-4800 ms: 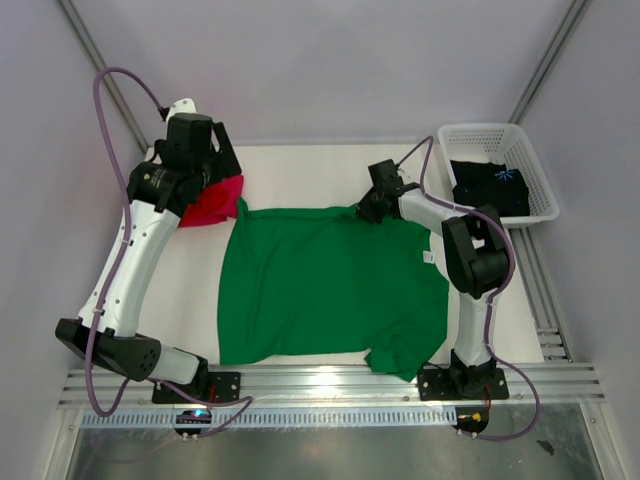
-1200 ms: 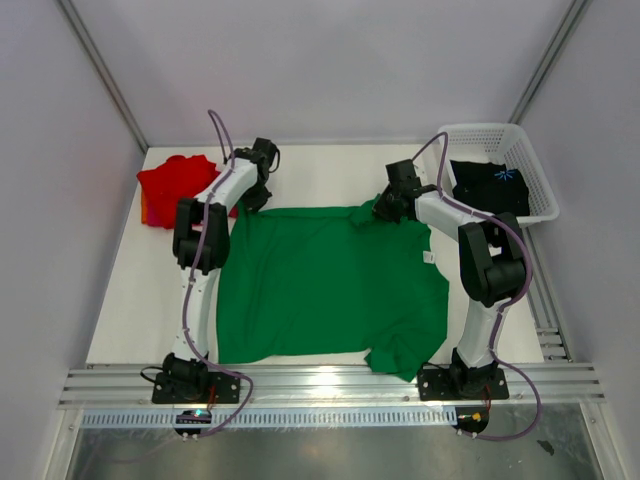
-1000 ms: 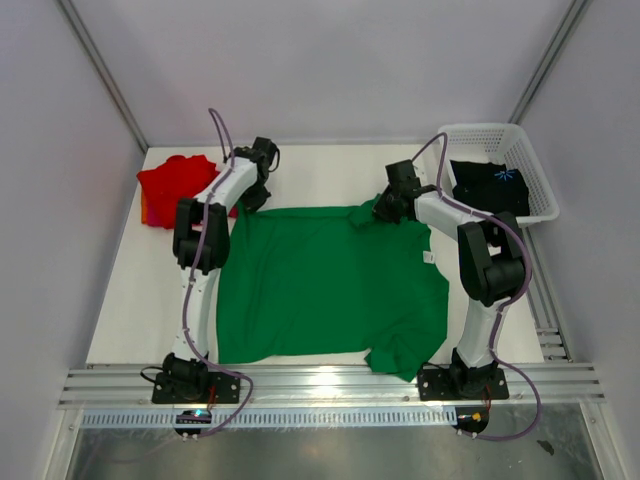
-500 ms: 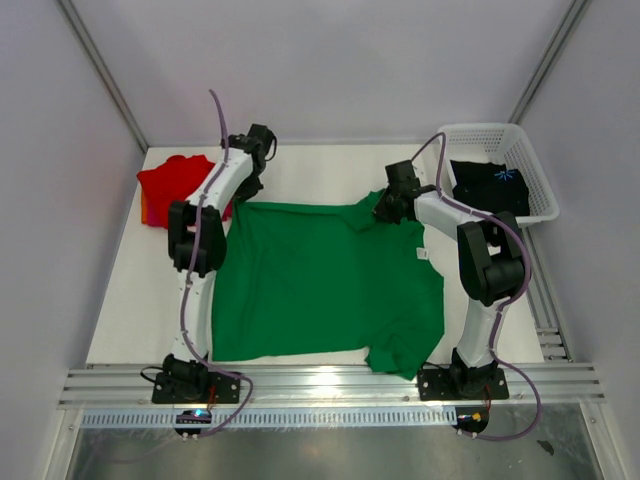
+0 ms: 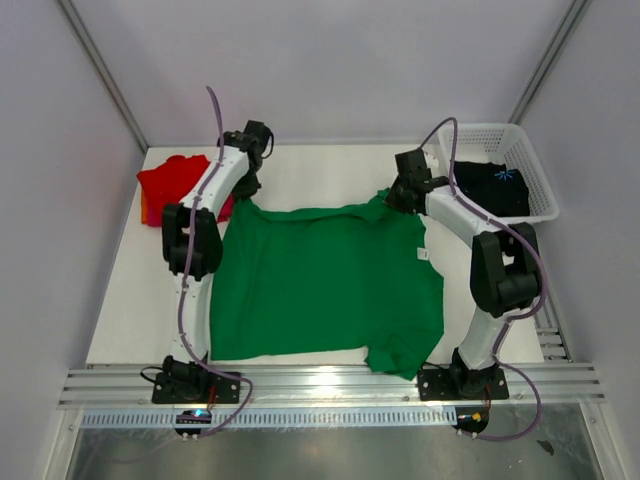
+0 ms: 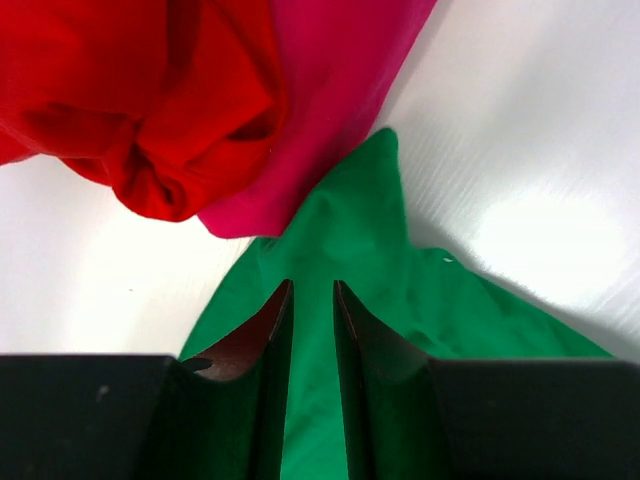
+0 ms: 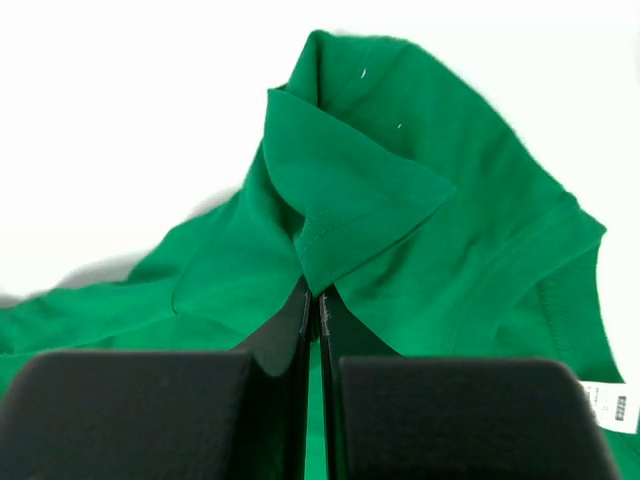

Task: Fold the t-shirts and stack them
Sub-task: Grap the side of the flattened tshirt furthest away from the robot with both arms

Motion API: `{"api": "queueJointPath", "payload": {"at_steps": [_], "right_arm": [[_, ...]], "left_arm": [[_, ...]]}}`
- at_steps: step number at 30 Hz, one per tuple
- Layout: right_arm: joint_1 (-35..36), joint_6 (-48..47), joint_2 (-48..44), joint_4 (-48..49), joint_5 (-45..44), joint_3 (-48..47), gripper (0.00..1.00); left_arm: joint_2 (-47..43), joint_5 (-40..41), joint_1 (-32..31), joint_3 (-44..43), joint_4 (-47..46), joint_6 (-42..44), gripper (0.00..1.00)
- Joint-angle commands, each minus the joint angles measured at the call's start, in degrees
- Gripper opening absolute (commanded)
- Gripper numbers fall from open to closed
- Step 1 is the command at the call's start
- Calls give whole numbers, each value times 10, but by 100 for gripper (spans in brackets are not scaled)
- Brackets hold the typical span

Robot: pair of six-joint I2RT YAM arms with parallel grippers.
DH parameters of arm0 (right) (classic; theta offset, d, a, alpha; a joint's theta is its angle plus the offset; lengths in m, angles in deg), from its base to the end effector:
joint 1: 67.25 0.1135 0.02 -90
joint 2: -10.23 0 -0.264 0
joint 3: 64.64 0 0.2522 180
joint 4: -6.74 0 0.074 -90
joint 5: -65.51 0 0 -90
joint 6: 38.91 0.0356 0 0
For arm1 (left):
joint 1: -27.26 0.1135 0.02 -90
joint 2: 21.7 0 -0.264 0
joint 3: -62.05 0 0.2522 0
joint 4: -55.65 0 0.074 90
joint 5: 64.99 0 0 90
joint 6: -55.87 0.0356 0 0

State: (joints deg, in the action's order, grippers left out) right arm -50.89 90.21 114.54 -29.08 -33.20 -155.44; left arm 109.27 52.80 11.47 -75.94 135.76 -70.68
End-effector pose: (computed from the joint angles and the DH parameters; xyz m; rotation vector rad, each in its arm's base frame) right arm 0.3869 0.1080 0.2276 0.5476 2.3724 0.2558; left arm 0.4607 -0.1130 0.2427 -0.5707 2.5771 0.4127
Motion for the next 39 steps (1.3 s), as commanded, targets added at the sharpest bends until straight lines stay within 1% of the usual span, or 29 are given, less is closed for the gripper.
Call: {"api": "queueJointPath", "payload": {"at_steps": [1, 5, 11, 13, 14, 15, 17, 18, 19, 21, 23, 28, 32, 35, 36, 39], "right_arm": [[-3, -22, -44, -3, -32, -6, 3], [-4, -30, -64, -5, -37, 7, 3], [-4, -37, -71, -10, -34, 11, 3], [-4, -36, -71, -9, -31, 15, 3], [-4, -36, -71, -7, -31, 21, 3], [-4, -37, -72, -5, -30, 23, 3], [-4, -37, -70, -4, -29, 27, 3], [-4, -36, -68, -4, -29, 29, 3], [-4, -37, -68, -4, -27, 30, 3], [-4, -37, -65, -4, -25, 31, 3], [-4, -38, -64, -4, -24, 33, 3], [-4, -43, -68, -3, -25, 39, 3], [-4, -47, -68, -3, -27, 47, 3], [-4, -47, -68, -2, -29, 53, 3], [-4, -47, -68, -2, -29, 54, 3], [-4, -47, -67, -1, -27, 54, 3]], "left_arm": [[-32, -6, 0, 18, 6, 12, 24], [-48, 9, 0, 37, -3, 23, 24], [-35, -3, 0, 38, -3, 16, 25], [-29, -15, 0, 37, -6, 13, 28], [-28, -21, 0, 36, -10, 11, 30], [-28, -29, 0, 33, -14, 12, 37], [-34, -62, 0, 32, -32, 15, 45], [-36, -73, 0, 36, -65, 20, 50], [-40, -97, 0, 45, -85, 21, 52], [-34, -120, 0, 43, -116, 18, 54], [-16, -135, 0, 23, -118, 2, 54], [17, -130, 0, -25, -110, -6, 54], [31, -114, 0, -33, -113, 1, 54], [39, -86, 0, -34, -109, 5, 54], [42, -62, 0, -33, -105, 5, 54], [57, -33, 0, -36, -83, -10, 54]]}}
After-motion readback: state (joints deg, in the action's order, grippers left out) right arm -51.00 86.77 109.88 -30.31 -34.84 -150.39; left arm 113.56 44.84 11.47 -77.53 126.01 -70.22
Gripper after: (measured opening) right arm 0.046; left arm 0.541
